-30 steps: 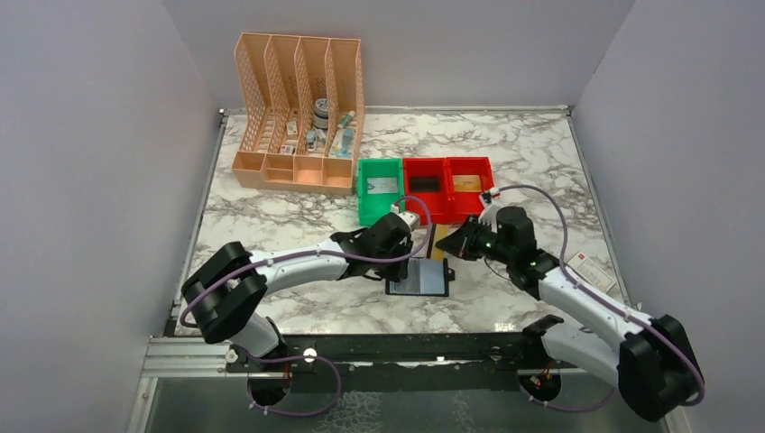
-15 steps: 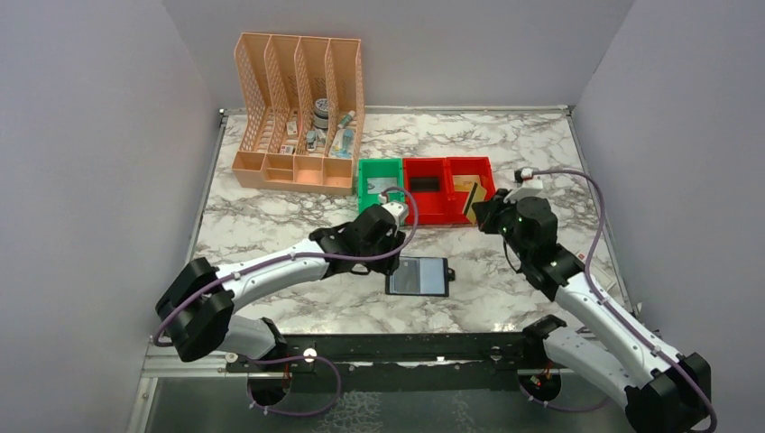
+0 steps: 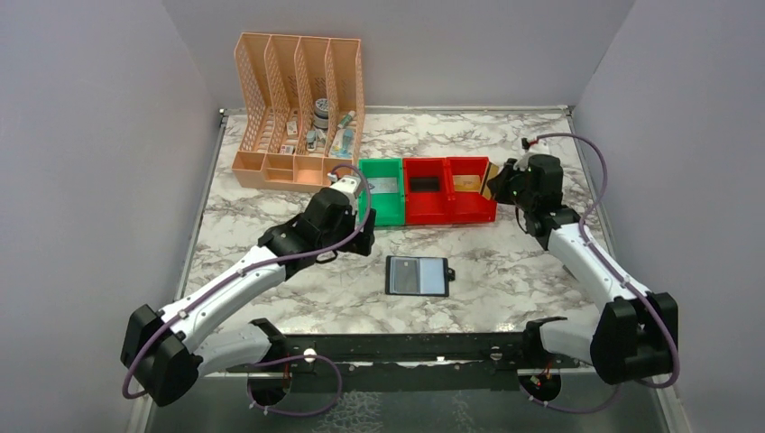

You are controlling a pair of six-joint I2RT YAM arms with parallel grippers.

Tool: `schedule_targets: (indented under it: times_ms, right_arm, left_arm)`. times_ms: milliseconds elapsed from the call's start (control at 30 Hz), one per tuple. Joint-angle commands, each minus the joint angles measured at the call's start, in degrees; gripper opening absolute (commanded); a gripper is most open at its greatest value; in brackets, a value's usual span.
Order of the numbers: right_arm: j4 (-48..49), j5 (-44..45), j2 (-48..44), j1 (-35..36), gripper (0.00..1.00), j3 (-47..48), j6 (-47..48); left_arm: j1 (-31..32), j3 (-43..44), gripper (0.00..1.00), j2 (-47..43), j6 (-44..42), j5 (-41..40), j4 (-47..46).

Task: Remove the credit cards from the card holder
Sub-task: Place the credit card in the storage box.

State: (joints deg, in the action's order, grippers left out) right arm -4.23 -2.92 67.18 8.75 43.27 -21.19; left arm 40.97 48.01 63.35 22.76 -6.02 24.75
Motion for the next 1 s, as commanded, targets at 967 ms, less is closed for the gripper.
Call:
schedule_targets:
  times_ms: [967]
  right_arm:
    - [13.6,-3.0,17.9,8.5,0.01,4.8,66.0]
  left_arm:
    - [-4.0,-1.3,0.99,-5.6,-3.1,-16.9,7.8]
